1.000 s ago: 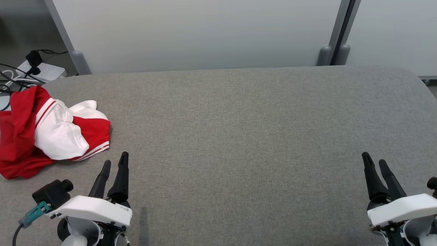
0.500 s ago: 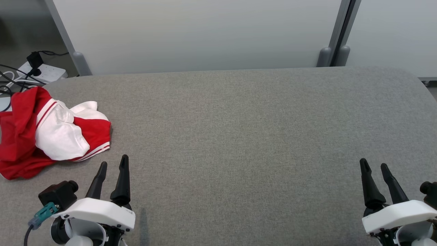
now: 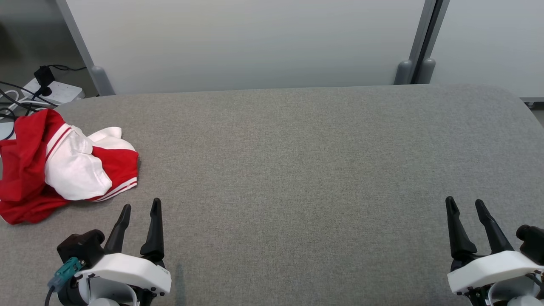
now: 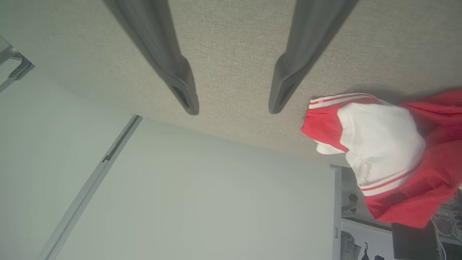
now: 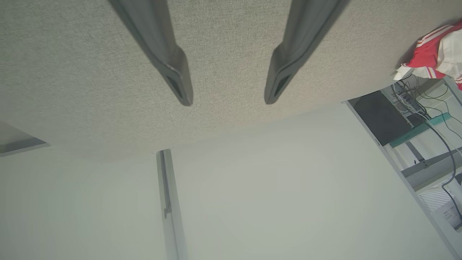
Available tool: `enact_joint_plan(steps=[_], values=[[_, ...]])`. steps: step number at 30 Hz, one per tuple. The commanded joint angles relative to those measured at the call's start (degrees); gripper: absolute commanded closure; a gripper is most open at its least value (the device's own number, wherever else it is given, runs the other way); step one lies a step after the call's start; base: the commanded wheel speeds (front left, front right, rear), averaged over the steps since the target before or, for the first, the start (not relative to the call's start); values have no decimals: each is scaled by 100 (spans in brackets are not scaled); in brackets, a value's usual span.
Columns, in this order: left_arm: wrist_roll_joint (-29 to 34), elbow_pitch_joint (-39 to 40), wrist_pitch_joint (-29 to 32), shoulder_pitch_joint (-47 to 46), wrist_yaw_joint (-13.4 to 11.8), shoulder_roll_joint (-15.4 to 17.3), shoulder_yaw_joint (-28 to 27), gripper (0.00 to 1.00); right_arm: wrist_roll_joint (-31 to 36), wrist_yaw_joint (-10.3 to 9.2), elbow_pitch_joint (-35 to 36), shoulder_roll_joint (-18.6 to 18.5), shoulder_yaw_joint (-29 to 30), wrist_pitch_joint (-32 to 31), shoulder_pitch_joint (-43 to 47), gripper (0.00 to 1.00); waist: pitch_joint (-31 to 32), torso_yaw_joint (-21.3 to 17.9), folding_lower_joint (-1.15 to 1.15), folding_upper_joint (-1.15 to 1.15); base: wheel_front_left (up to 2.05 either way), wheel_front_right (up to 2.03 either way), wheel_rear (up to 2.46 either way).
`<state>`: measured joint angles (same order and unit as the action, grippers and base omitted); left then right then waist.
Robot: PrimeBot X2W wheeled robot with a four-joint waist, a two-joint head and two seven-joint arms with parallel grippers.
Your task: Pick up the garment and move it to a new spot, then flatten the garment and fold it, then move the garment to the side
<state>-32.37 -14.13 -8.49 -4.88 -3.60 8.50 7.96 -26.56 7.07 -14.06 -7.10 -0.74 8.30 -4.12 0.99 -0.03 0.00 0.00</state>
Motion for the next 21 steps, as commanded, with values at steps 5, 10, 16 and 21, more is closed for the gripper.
enact_joint_plan(steps=[5, 10, 16, 21], values=[[365, 14, -158, -257, -76, 181, -102, 0, 278, 36, 139, -104, -174, 152, -110, 0, 8, -5, 0, 0, 0, 0, 0], [643, -48, -242, -280, -105, 230, -36, 0, 537, 37, 132, -146, -223, 227, -99, 0, 14, 2, 0, 0, 0, 0, 0], [928, -101, -302, -309, -119, 275, 46, 0, 820, 38, 116, -170, -275, 286, -100, 0, 22, 9, 0, 0, 0, 0, 0], [1102, -125, -339, -358, -83, 307, 94, 0, 1016, 39, 97, -184, -295, 320, -82, 0, 32, 32, 0, 0, 0, 0, 0]])
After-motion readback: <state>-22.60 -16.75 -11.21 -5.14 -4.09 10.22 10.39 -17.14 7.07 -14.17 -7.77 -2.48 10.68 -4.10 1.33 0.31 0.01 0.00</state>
